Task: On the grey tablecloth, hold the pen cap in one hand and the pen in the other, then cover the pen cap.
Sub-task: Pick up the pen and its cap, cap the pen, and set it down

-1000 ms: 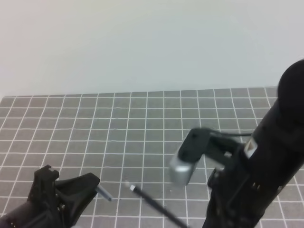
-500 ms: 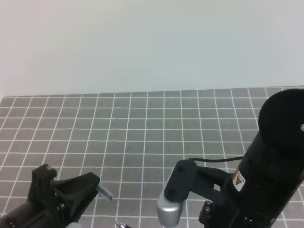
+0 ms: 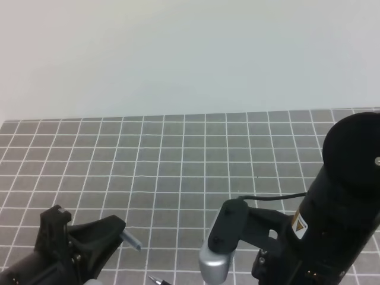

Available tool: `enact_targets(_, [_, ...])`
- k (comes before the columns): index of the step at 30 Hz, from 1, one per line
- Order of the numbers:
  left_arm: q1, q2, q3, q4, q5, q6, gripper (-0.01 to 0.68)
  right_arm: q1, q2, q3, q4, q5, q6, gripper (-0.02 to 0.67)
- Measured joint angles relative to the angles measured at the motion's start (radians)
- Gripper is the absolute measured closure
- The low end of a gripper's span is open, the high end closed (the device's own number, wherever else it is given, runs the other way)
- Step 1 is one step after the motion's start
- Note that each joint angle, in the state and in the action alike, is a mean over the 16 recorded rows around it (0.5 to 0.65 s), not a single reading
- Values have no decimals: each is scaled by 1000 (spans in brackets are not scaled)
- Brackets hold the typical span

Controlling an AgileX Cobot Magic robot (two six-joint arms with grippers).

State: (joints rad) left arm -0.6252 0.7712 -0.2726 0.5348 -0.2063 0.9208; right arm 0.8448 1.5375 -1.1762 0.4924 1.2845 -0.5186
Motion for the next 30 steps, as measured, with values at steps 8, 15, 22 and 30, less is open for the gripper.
enact_targets(8, [0, 0, 23, -1, -30, 10, 672, 0, 26, -38, -8, 5, 6, 652])
enact_targets(15, [0, 0, 43, -12, -61, 23, 672, 0, 36, -66, -28, 19, 19, 652])
enact_targets(22, [0, 0, 47, -42, -76, 35, 672, 0, 36, -70, -43, 22, 29, 652])
enact_targets(30, [0, 0, 47, -61, -88, 54, 672, 0, 36, -70, -48, 22, 32, 652])
